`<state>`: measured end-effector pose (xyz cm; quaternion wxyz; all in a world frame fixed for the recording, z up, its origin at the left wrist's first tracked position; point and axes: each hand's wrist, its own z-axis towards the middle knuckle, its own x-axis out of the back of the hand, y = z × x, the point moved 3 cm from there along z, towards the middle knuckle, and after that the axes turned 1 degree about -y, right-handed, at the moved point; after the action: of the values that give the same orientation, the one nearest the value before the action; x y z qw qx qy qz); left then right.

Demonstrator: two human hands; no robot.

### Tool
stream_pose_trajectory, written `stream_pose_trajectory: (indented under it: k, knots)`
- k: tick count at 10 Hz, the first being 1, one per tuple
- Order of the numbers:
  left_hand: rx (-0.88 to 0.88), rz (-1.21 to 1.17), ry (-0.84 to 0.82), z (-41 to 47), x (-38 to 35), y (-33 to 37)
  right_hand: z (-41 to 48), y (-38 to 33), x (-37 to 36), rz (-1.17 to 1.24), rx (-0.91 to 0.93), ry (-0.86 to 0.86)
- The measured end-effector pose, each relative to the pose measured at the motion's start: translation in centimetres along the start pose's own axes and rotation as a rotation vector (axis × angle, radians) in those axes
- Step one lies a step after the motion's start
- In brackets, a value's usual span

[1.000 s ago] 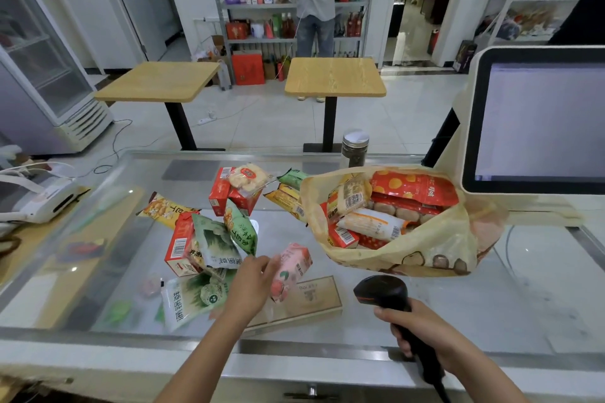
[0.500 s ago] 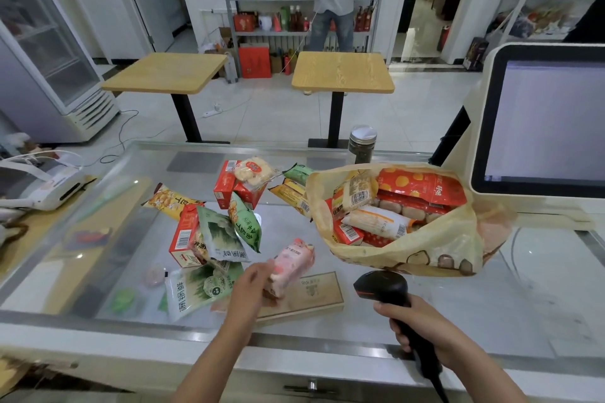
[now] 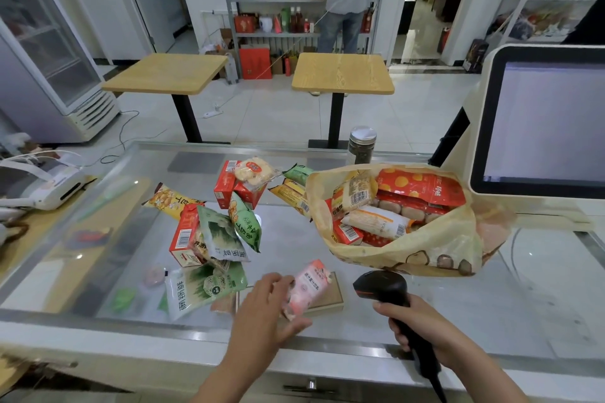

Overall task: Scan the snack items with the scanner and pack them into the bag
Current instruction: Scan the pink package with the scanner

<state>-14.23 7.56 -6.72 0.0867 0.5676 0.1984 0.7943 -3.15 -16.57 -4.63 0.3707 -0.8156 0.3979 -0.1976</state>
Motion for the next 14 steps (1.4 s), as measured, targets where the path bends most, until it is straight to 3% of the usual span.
stream_pose_trajectory:
  k: [1, 2, 3, 5, 6, 7, 10, 14]
  knots:
    - [0.192, -0.232, 0.011, -0.5, -1.1, 0.5, -0.1, -0.1, -0.1, -0.006, -0.005, 0.003]
    - [0.368, -0.26, 0.055, 0.1, -1.1, 1.0, -0.4, -0.1, -0.1, -0.007, -0.004, 0.0]
    - [0.396, -0.171, 0.057, 0.7, -1.6, 1.8, -0.6, -0.1, -0.1, -0.004, -0.005, 0.004]
    - [-0.019, -0.174, 0.16, 1.7, -2.8, 3.6, -1.6, -0.5, -0.3, 0.0, -0.007, 0.001]
    - [0.174, -0.363, 0.106, 2.5, -2.8, 2.7, -2.5, -1.3, -0.8, -0.003, 0.016, -0.027]
    - [0.347, -0.474, -0.05, 2.5, -2.6, 1.9, -3.5, -2.6, -1.4, -0.054, 0.053, -0.046]
    - [0.366, -0.418, 0.116, 2.7, -2.4, 2.4, -7.0, -8.5, -3.4, -0.049, 0.006, -0.11]
    - [0.438, -0.493, 0.135, 3.6, -3.0, 1.4, -10.8, -16.0, -5.3, -0.241, -0.018, -0.138]
